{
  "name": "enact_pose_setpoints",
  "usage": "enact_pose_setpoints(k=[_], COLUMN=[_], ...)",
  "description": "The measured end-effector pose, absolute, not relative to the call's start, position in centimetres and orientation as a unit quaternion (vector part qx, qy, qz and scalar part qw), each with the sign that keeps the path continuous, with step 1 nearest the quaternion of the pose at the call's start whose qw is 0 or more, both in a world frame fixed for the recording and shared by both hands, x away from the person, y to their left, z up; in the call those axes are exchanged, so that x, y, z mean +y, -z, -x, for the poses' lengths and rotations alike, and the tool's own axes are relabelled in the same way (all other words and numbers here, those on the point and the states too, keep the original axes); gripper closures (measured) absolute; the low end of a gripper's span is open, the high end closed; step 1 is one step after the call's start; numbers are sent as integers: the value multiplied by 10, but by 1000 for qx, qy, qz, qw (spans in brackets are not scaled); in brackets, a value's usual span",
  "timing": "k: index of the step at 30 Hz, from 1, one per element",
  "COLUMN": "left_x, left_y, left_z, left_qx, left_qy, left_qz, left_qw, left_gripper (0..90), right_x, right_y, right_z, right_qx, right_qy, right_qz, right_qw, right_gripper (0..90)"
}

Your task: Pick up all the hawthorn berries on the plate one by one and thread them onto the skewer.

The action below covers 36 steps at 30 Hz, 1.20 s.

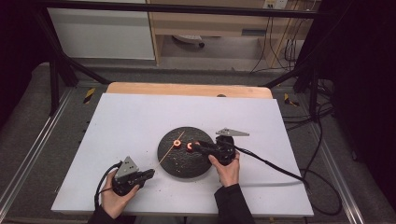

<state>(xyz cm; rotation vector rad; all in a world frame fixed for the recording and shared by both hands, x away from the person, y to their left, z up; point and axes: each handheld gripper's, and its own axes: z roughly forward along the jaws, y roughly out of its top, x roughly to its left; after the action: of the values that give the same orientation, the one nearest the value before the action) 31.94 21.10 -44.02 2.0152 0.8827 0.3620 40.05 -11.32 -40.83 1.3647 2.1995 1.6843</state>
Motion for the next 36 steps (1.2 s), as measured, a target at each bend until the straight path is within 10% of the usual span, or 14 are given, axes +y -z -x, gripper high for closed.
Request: enact_pose_setpoints(k=[36], left_x=[185], left_y=[429], left_z=[-322], left_qx=[344], left_qy=[-159], left_qz=[-797], left_qw=[470], left_gripper=[881], right_x=[-121], right_y=[383], right_z=[-414], right_qx=[565], right_qy=[-671], right_qz=[-474], right_qw=[67], right_gripper=[629])
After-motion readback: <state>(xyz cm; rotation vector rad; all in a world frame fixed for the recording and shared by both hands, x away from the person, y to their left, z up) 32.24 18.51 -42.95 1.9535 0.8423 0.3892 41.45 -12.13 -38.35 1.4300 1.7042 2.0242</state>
